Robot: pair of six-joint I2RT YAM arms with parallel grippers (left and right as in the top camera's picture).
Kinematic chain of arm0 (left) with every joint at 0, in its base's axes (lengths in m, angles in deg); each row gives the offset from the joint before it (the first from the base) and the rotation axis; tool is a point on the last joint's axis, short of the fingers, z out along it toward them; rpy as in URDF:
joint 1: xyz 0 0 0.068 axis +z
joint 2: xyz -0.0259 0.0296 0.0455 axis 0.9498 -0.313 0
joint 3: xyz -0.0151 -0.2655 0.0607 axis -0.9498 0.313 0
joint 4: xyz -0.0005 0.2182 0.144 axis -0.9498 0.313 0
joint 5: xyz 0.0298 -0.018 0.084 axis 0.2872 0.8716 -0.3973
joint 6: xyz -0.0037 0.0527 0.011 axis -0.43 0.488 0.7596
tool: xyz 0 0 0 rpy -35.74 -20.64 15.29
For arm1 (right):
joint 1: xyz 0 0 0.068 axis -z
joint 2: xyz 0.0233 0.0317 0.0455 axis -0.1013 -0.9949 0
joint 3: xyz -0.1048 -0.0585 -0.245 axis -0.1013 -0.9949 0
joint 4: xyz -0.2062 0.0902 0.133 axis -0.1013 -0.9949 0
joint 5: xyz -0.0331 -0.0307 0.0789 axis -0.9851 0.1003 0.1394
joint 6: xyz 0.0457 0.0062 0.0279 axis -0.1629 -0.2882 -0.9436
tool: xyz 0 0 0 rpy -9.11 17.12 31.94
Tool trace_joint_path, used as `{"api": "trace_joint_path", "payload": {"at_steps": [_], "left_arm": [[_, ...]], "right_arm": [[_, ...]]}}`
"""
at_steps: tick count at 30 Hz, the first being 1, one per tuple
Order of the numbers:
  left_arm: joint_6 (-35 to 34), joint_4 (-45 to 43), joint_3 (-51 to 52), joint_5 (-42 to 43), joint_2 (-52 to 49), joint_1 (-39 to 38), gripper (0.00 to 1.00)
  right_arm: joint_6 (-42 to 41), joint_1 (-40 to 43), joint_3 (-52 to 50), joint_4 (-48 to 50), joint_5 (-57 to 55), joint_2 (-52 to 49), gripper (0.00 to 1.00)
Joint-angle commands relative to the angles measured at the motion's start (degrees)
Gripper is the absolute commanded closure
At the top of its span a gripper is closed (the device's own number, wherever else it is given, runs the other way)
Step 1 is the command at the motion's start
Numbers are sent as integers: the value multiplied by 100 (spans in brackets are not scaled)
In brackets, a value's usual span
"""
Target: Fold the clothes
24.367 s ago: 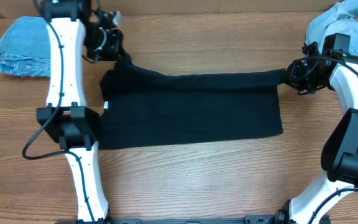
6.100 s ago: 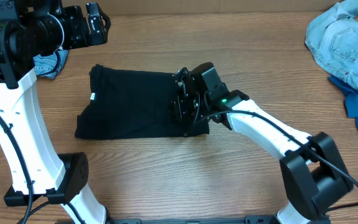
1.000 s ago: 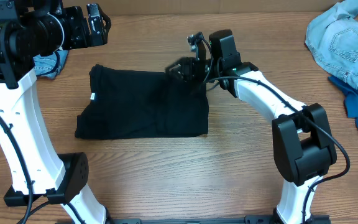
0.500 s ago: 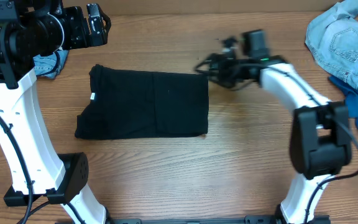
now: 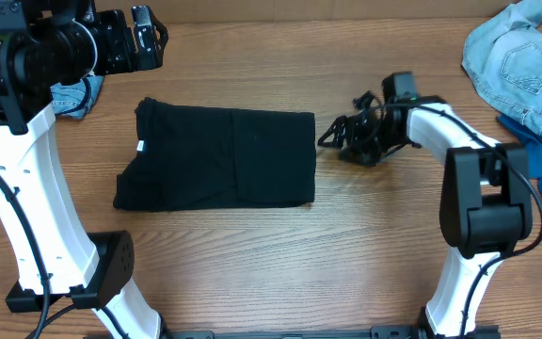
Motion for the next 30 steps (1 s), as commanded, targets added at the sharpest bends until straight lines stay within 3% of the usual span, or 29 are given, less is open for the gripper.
{"api": "trace_joint_path", "payload": {"at_steps": [1, 4, 8, 16, 20, 22, 25, 27, 30], "left_arm": [[212, 0, -35, 20, 81, -44, 0], [208, 11, -35, -125, 83, -37, 0], [140, 11, -35, -1294, 247, -33, 0], [48, 11, -35, -1788, 1259, -33, 0], [-68, 11, -35, -1786, 1856, -33, 0], [-76, 11, -35, -1788, 2026, -33, 0], [-96, 11, -35, -1786, 2140, -33, 0], [-98, 11, -35, -1784, 2164, -33, 0], [-98, 11, -35, -1784, 2149, -33, 0]], "right_arm": [[116, -205, -251, 57, 22, -111, 24], [114, -409, -345, 205, 151, -149, 25], [90, -739, -400, 402, 323, -151, 27], [-339, -1084, -400, 905, 385, -151, 40], [-540, -1110, -400, 1303, 424, -151, 56], [-542, -1110, -400, 1471, 452, -151, 73], [-592, -1110, -400, 1604, 455, -151, 76], [-743, -1110, -400, 1663, 452, -149, 88], [-780, -1110, -398, 1679, 450, -127, 96]]}}
